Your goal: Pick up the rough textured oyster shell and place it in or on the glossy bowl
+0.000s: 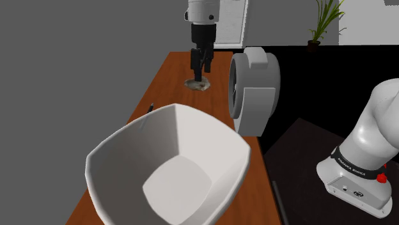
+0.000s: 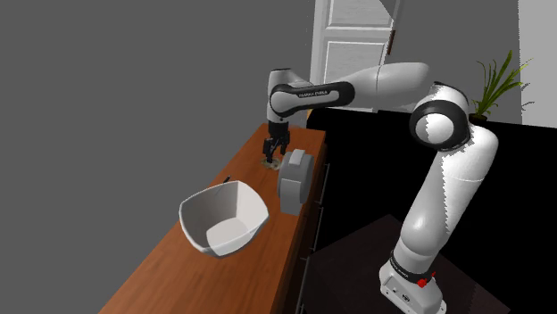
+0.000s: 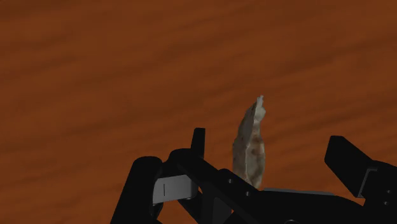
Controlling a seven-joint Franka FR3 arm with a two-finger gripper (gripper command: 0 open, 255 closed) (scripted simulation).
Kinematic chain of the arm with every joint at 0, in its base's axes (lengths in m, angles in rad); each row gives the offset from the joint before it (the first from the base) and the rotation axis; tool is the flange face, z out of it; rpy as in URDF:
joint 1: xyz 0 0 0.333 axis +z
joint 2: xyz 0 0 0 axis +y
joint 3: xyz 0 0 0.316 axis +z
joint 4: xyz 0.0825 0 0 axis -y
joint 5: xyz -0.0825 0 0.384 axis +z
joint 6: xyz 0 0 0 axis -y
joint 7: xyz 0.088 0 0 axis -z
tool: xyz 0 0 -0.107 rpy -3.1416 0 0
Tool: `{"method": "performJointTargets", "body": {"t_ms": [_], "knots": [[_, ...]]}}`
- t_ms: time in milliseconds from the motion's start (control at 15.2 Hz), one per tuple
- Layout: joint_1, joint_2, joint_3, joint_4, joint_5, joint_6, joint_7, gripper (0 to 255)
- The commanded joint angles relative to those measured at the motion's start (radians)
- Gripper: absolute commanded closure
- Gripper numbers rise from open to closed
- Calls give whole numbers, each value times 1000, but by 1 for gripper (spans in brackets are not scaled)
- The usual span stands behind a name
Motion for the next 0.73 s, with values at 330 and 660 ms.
{"method": "performJointTargets", "body": {"t_ms": [330, 660], "knots": [[13, 55, 13, -4, -4, 61, -9, 0], [15, 61, 15, -31, -4, 95, -9, 0]]}}
